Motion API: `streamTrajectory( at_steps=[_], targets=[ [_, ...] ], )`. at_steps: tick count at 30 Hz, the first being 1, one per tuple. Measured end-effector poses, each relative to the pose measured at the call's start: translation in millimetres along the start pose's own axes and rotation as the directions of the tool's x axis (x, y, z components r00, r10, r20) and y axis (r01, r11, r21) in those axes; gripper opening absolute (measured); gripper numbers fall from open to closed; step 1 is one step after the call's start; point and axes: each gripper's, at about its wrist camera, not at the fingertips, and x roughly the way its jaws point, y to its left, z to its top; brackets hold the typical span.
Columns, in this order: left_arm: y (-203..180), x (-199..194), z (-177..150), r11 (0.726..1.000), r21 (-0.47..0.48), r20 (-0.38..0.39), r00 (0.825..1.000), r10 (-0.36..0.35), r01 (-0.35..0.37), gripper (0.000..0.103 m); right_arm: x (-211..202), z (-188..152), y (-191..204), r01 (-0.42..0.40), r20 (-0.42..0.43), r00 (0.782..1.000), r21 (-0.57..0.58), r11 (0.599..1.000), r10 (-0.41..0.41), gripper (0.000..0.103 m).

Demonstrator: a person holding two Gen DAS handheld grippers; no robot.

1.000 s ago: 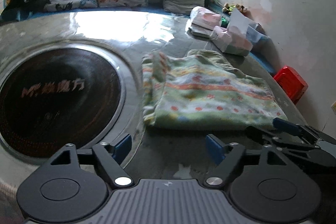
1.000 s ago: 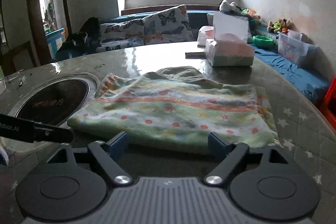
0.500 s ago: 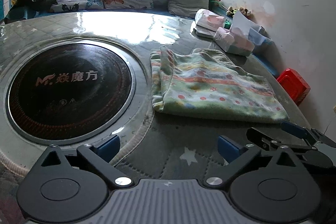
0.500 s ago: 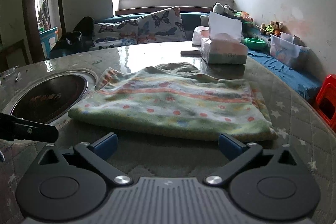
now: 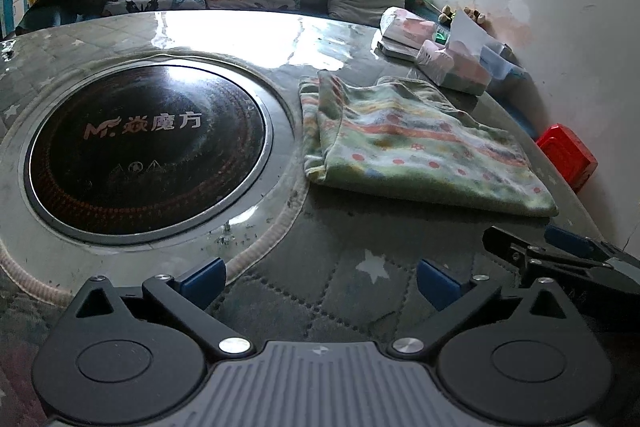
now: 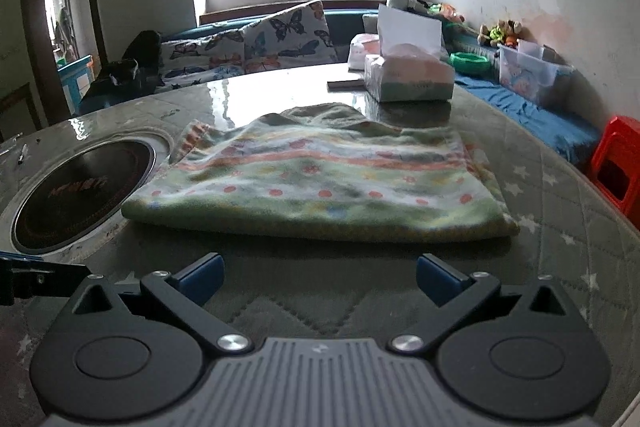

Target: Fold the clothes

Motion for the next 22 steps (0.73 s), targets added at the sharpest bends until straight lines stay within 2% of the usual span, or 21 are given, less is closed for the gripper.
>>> streamTrajectory(
  at_steps=[22],
  targets=[
    [-9.5,-7.5,-13.0,1.0,-0.011,-0.01,1.0,0.007,-0.007,0.103,-12.5,-9.9,2.6,-0.018,-0.004,1.0,0.028,0.999,0.019,0.103]
  ],
)
